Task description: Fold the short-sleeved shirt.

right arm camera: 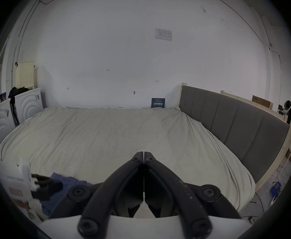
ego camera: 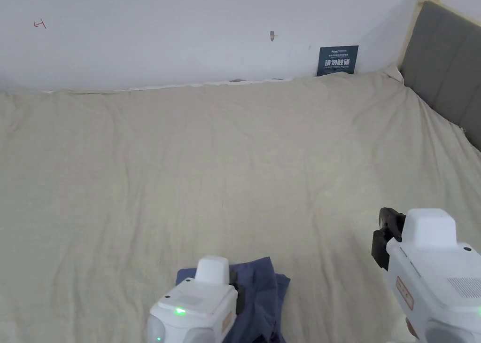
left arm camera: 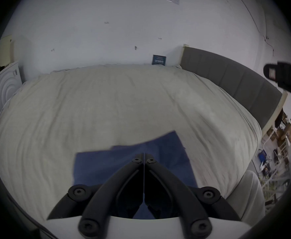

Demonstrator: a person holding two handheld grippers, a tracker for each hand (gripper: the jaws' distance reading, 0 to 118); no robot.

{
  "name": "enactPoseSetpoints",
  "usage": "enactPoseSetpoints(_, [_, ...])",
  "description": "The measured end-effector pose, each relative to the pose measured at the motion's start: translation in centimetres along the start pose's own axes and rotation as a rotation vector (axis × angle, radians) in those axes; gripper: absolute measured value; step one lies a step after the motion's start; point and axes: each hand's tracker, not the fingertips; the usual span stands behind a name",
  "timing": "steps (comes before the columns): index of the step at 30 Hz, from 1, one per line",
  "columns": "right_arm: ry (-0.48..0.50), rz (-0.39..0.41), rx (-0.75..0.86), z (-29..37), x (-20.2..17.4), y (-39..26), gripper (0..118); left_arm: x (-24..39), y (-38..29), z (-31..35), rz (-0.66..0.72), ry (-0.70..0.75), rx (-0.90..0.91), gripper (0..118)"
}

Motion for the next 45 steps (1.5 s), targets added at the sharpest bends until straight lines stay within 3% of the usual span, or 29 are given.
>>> enactPoseSetpoints(4, [-0.020, -0.011, -0.006, -0.1, 0.9, -0.3, 2, 3.0, -1.4, -1.9, -0.073, -0.033, -0.026, 0])
enactPoseSetpoints(11, [-0.041, -0.026, -0.037, -0.6, 1.9, -1.3, 2, 4.9, -5.0, -5.6, -0.028, -0.036, -0.120, 0])
enactPoseSetpoints(12, [-0.040, -0.027, -0.042, -0.6, 1.9, -1.4, 2, 5.0, -5.0, -5.1, -0.013, -0.025, -0.056, 0])
enactPoseSetpoints(17, [-0.033, -0.035, -0.043, -0.5, 1.5, -1.3, 2, 5.4, -3.5, -4.2, -0.084, -0.028, -0.105, 0])
enactPoseSetpoints(23, [-0.005, -0.031, 0.005, 0.5, 0.0, 0.0, 2, 3.9, 1.4, 2.0, -0.095, -0.056, 0.128, 0])
enactPoseSetpoints(34, [0.033, 0.009, 0.129, 2.7, -3.7, 3.2, 2, -3.7, 9.5, 12.4, -0.099, 0.104, 0.448, 0])
enactPoseSetpoints(45, [0.051, 0.052, 0.222, 4.2, -6.6, 5.1, 2, -12.5, 9.9, 16.4, -0.053, 0.316, 0.534, 0])
